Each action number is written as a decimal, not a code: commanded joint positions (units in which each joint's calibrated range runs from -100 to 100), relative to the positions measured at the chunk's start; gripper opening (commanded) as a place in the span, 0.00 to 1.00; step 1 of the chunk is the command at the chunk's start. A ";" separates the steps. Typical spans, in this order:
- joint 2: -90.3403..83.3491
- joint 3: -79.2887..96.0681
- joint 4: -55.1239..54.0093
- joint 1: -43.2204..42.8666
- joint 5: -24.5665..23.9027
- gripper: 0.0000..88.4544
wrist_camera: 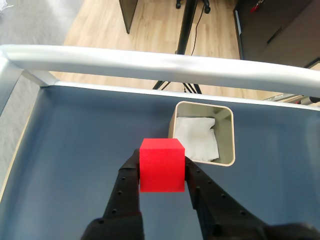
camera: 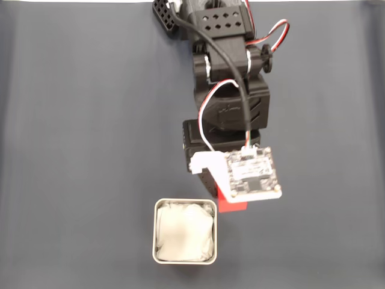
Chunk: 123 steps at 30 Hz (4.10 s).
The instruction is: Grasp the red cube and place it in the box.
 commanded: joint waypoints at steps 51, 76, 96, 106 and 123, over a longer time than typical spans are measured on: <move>14.08 -12.21 -8.97 7.47 -1.03 0.03; 15.73 -13.67 -9.22 8.11 -0.44 0.25; 13.56 -13.30 -9.30 8.96 1.71 0.37; 13.39 -13.39 -9.22 8.96 1.17 0.37; 10.79 -14.94 -8.40 8.40 -0.29 0.09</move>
